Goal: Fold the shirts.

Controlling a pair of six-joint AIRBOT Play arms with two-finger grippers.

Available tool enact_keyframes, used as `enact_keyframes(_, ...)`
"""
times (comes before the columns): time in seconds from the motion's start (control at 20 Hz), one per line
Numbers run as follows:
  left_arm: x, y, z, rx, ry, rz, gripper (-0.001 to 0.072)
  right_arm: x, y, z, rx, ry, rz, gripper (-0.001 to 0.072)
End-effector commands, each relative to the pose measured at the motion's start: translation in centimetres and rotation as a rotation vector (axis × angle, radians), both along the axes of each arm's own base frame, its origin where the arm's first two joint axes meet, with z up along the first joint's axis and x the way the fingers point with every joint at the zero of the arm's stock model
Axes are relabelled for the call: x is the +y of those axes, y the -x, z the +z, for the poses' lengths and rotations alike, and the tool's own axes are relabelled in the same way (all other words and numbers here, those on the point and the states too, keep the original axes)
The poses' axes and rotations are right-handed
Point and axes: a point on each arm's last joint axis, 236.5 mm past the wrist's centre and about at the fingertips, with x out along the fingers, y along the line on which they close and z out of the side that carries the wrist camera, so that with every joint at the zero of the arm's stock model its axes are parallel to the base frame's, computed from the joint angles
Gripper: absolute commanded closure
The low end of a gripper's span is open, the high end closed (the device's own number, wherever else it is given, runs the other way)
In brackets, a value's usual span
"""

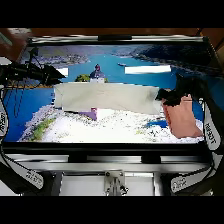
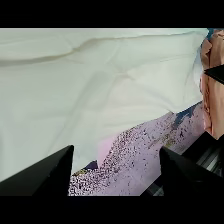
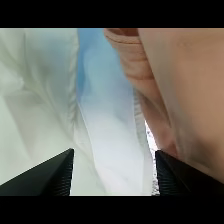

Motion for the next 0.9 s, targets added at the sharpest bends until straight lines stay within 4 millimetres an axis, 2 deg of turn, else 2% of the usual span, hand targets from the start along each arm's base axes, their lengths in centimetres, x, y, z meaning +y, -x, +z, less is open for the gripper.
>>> enact_keyframes(0.0,0.0,0.0,0.0,-0.001,-0.001,0.000,0.0101,1.2,0.3,-1.3,0.028,0.004,0.025,0.0083)
enact_keyframes(0.2,0.0,0.0,0.0,-0.001,-0.001,0.000,0.0101,2.8,-0.5,-1.7,-0.001,0.006,0.046,0.0082)
enact_keyframes(0.55,0.0,0.0,0.0,-0.001,-0.001,0.000,0.0101,5.5,-3.8,0.2,-0.125,-0.140,-0.052,0.0083)
enact_keyframes(0.7,0.0,0.0,0.0,-0.001,-0.001,0.001,0.0101,5.8,-3.7,0.3,-0.120,-0.154,-0.048,0.0083)
enact_keyframes(0.85,0.0,-0.2,0.0,-0.005,-0.002,0.008,0.0101,7.1,-3.8,0.5,-0.134,-0.169,-0.014,0.0083)
